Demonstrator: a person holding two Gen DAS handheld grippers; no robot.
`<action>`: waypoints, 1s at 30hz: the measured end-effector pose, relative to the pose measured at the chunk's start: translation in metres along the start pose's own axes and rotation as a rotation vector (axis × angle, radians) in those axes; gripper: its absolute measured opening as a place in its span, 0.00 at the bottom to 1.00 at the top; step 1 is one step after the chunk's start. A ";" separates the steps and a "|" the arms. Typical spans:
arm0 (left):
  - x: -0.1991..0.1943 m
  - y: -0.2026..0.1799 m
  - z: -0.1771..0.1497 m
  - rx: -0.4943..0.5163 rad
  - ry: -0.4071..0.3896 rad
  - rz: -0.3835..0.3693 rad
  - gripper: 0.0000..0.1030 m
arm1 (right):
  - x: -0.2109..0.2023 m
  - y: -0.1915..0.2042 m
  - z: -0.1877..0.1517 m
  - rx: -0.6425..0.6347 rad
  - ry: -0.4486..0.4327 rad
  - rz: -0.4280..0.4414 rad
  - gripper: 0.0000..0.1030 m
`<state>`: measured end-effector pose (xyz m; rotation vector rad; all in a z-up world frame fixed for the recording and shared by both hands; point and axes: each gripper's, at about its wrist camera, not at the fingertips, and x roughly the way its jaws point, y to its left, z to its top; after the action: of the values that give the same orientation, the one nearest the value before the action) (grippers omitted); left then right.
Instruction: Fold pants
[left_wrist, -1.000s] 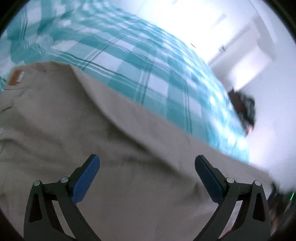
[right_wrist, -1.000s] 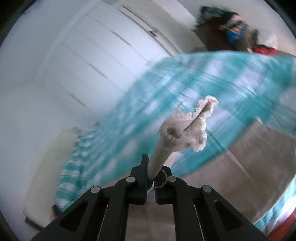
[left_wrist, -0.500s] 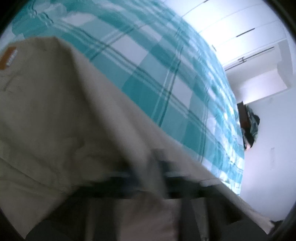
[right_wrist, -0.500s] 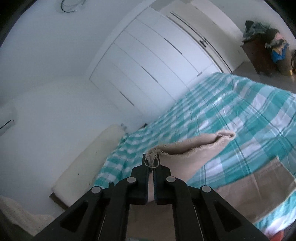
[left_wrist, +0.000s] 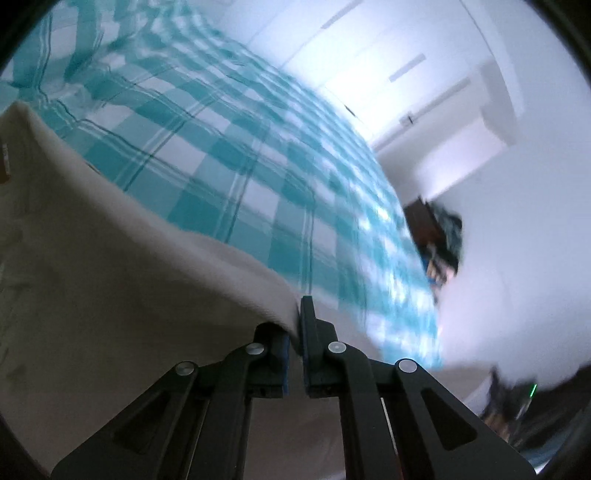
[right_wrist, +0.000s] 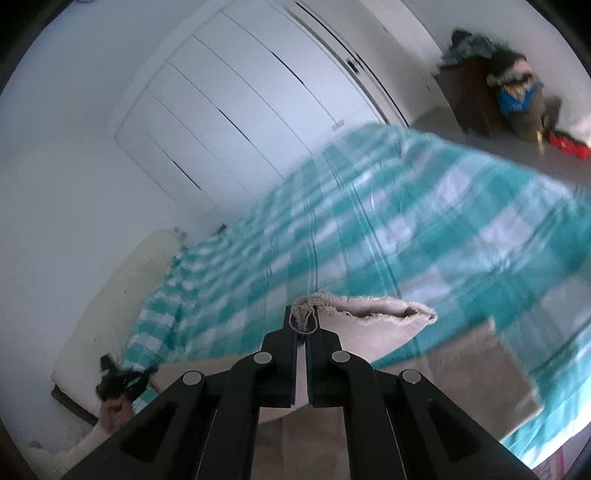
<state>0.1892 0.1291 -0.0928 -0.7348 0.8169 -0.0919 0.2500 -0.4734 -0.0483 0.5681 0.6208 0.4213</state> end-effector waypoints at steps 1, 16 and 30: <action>0.002 0.003 -0.020 0.017 0.035 0.025 0.04 | -0.010 -0.002 0.004 -0.013 -0.013 -0.010 0.04; 0.043 0.014 -0.104 0.069 0.250 0.146 0.03 | -0.018 -0.120 -0.069 0.159 0.214 -0.296 0.04; 0.055 0.012 -0.138 0.182 0.339 0.176 0.04 | -0.006 -0.139 -0.084 0.152 0.227 -0.468 0.04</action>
<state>0.1294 0.0419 -0.1978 -0.4780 1.1768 -0.1327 0.2194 -0.5522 -0.1869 0.5028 0.9826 -0.0043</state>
